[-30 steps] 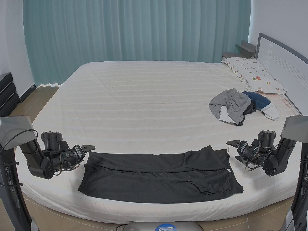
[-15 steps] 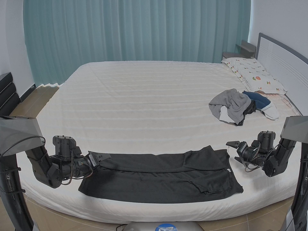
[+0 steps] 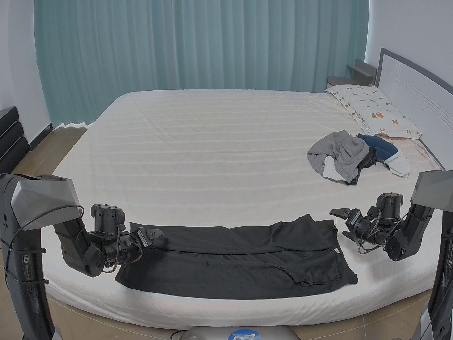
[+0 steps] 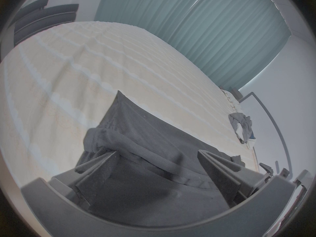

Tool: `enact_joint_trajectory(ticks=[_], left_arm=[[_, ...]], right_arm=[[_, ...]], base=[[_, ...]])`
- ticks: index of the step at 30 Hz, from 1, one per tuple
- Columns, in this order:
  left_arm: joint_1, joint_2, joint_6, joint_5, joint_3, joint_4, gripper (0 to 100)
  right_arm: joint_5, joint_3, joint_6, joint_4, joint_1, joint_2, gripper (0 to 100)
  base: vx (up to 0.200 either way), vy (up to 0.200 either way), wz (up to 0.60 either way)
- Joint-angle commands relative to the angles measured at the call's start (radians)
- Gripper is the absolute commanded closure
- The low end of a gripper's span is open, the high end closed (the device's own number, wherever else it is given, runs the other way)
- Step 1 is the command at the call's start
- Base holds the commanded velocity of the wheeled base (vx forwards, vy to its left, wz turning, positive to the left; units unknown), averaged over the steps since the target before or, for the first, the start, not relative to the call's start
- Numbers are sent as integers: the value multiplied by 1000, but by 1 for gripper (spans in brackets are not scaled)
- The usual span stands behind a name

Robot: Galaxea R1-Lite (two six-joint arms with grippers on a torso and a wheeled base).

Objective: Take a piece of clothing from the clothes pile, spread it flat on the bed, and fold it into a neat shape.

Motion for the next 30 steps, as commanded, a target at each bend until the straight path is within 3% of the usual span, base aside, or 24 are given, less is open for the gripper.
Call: enact_joint_trajectory(ticks=[1,8,15,18,20,30], left_arm=[[11,45,1,27,-32,5,0],[29,18,-6,36,-21,14,0],[69,-29,-6,35,-41,114,0],[91,-50,-9,32,-55,126,0],[109,-78,-11,23,-58,127,0],[115,-78,-97,15,-90,127,0]], right_arm=[[-6,1,0,0,11,0,0],[-7,14,-3,0,18,-5,0],[-12,38,0,-2,42,-25,0],[-36,47,0,4,79,-51,0],[-93,55,-2,10,131,-76,0],[-118,-62,-42,15,139,18,0]], base=[[0,0,0],[0,0,0],[0,0,0],[0,0,0],[0,0,0],[0,0,0]])
